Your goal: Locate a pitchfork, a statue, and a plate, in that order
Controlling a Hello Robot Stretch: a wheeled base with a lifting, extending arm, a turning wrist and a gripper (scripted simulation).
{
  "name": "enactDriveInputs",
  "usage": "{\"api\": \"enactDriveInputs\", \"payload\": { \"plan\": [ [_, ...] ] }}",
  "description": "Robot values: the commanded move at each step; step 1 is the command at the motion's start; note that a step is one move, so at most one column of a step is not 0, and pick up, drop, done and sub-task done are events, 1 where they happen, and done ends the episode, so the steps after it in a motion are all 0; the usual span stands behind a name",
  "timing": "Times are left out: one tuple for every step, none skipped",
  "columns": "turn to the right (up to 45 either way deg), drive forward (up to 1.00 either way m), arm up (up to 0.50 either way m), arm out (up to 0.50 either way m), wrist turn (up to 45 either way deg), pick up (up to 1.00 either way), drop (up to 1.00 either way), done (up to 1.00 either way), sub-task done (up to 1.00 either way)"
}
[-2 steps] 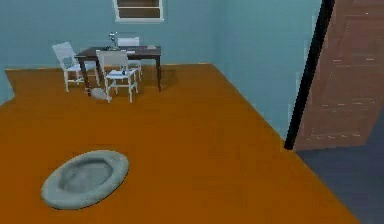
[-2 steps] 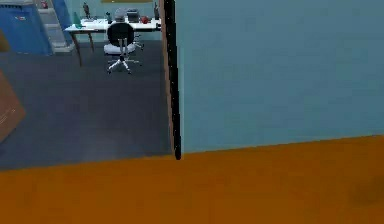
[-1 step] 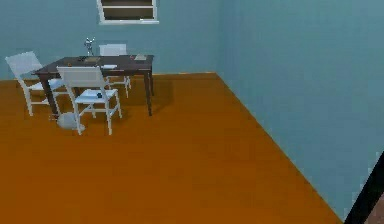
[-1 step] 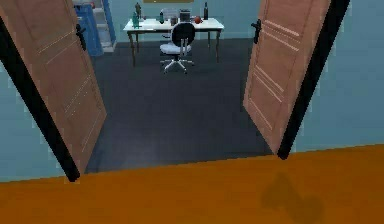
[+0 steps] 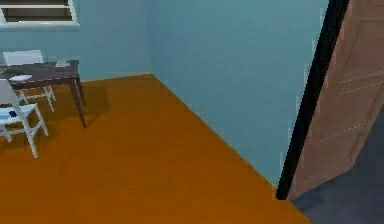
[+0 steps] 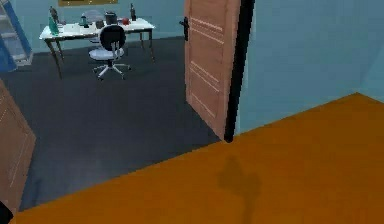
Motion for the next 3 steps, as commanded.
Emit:
{"api": "enactDriveInputs", "payload": {
  "plan": [
    [0.0,0.05,0.0,0.0,0.0,0.0,0.0,0.0,0.0],
    [-24.0,0.0,0.0,0.0,0.0,0.0,0.0,0.0,0.0],
    [0.0,0.2,0.0,0.0,0.0,0.0,0.0,0.0,0.0]
  ]
}}
